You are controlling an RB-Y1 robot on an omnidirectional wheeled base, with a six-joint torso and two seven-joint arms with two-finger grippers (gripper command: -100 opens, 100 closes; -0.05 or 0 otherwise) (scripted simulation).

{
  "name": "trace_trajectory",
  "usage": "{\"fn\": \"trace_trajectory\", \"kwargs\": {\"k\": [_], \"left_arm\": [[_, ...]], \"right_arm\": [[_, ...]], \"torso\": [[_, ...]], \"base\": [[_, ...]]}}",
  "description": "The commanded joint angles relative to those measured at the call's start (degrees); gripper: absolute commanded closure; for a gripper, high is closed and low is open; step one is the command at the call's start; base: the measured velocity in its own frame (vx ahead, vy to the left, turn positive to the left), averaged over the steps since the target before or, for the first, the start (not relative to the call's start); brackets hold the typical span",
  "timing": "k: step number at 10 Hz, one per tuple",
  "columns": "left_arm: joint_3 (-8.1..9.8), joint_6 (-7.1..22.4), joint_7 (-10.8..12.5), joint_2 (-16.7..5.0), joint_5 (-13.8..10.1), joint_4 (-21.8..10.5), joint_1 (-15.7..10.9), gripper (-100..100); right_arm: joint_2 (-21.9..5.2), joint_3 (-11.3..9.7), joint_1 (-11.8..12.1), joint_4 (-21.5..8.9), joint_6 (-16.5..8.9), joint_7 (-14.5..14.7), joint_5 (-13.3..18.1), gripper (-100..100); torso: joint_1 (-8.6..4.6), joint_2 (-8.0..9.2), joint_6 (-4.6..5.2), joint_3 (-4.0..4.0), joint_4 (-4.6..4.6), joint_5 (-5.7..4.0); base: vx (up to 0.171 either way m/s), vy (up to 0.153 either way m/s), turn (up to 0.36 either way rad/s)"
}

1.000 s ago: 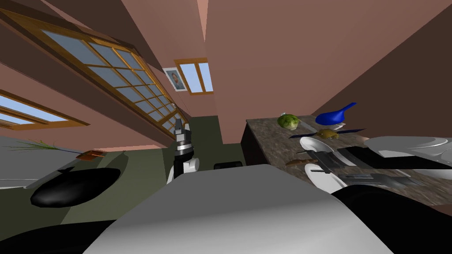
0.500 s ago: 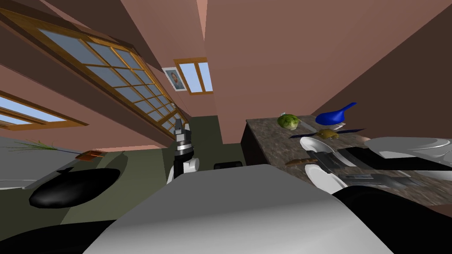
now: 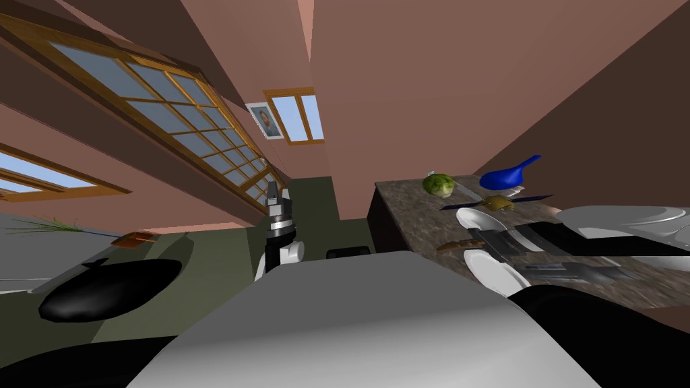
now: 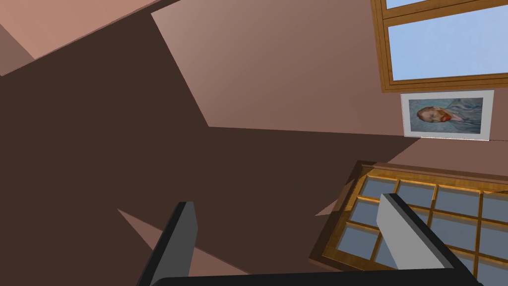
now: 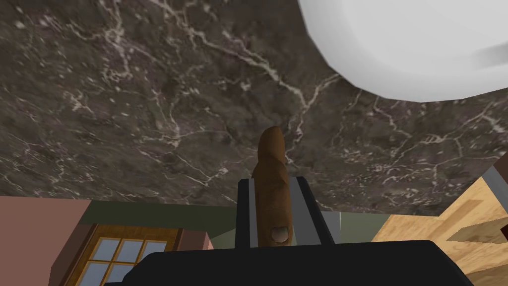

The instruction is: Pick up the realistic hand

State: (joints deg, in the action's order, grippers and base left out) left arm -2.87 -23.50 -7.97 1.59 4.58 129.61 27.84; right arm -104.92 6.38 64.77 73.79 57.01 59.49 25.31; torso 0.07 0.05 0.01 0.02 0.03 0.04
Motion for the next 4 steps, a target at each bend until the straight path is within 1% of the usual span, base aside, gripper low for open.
{"fn": "trace_trajectory", "kwargs": {"k": [1, 2, 3, 4], "left_arm": [[0.00, 0.00, 0.00, 0.00, 0.00, 0.00, 0.00, 0], [0.00, 0.00, 0.00, 0.00, 0.00, 0.00, 0.00, 0], [0.00, 0.00, 0.00, 0.00, 0.00, 0.00, 0.00, 0], [0.00, 0.00, 0.00, 0.00, 0.00, 0.00, 0.00, 0]], "right_arm": [[-1.23, -0.69, -1.61, -0.75, 1.10, -0.54, -0.24, 100], [-2.57, -0.02, -1.74, -1.43, 2.21, -1.00, -0.60, 100], [-1.91, -0.36, -1.55, -0.96, 1.43, -0.64, -0.54, 100], [-2.05, -0.45, -1.68, -1.03, 1.57, -0.71, -0.61, 0]], "torso": [[0.00, 0.00, 0.00, 0.00, 0.00, 0.00], [0.01, 0.05, -0.01, 0.03, 0.01, -0.01], [0.03, 0.09, 0.00, 0.05, 0.02, 0.00], [0.02, 0.05, 0.00, 0.04, 0.01, -0.02]], "base": [[-0.033, 0.000, -0.082], [-0.039, 0.001, -0.090], [-0.017, 0.001, -0.015], [0.000, 0.000, 0.000]]}}
